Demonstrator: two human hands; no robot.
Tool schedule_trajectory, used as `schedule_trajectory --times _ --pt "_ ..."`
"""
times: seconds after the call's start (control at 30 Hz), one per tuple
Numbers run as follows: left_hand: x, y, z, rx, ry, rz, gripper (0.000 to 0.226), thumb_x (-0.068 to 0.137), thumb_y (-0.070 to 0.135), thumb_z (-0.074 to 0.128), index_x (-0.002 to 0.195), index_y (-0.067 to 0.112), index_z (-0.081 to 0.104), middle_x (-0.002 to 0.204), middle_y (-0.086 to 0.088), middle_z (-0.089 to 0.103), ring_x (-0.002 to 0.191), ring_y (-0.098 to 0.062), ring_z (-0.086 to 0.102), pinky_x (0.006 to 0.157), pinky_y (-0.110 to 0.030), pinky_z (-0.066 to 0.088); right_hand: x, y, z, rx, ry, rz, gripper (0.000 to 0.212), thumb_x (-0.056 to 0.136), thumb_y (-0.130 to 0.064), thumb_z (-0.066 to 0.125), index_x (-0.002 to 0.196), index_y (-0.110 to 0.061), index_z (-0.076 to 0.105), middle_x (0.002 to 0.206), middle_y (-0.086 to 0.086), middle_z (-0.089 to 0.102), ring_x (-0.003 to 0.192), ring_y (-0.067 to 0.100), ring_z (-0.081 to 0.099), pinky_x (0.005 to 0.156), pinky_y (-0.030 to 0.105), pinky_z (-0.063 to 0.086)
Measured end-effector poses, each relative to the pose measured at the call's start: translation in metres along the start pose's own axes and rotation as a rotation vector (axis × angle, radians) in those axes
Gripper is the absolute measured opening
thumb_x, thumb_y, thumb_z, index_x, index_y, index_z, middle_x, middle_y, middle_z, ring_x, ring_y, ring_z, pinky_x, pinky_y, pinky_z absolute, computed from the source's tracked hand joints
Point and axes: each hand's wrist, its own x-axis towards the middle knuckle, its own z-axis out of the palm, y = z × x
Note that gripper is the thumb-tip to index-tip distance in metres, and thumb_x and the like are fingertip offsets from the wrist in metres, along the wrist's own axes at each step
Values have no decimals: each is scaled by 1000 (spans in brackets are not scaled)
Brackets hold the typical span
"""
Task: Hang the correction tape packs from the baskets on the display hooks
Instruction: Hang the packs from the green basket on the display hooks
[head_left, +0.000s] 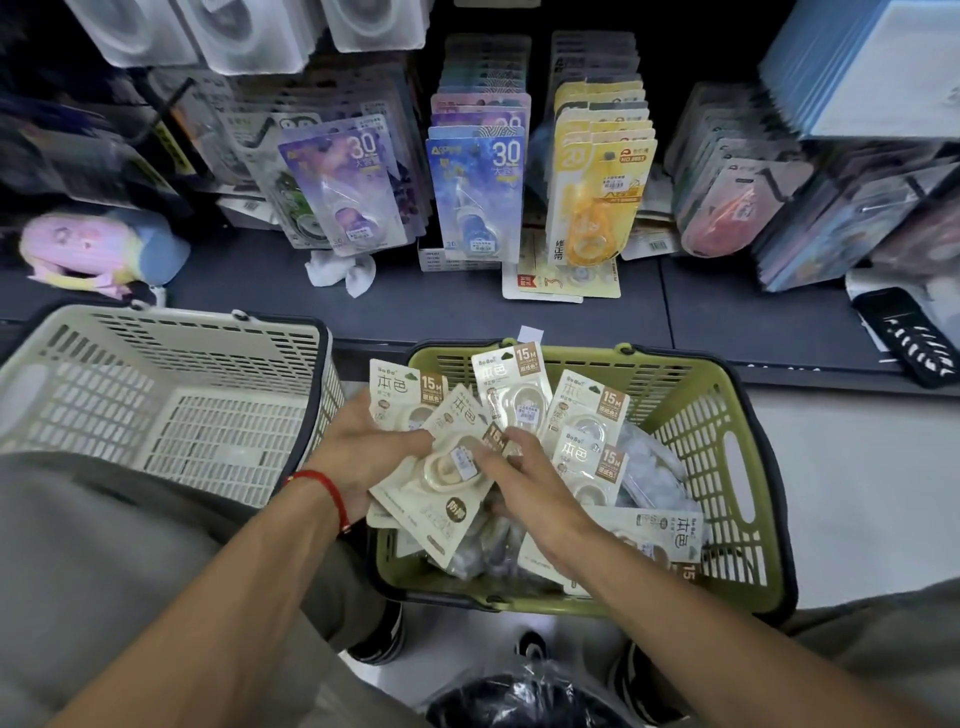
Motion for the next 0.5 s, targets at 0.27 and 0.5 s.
schedule_trajectory --times 0.27,0.5 --pt "-11 7 15 -203 -230 24 39 93 4 73 130 14 63 119 -11 78 106 -31 77 80 -46 66 6 -38 -16 -107 90 -344 84 98 -46 72 163 -35 20 101 -32 75 100 -4 73 86 16 58" --pt "1 -2 10 -165 23 106 46 86 5 83 124 19 61 106 3 81 93 -18 80 70 -41 66 26 -22 -74 -949 353 -263 39 101 -27 62 138 -18 59 126 3 67 121 23 62 99 41 54"
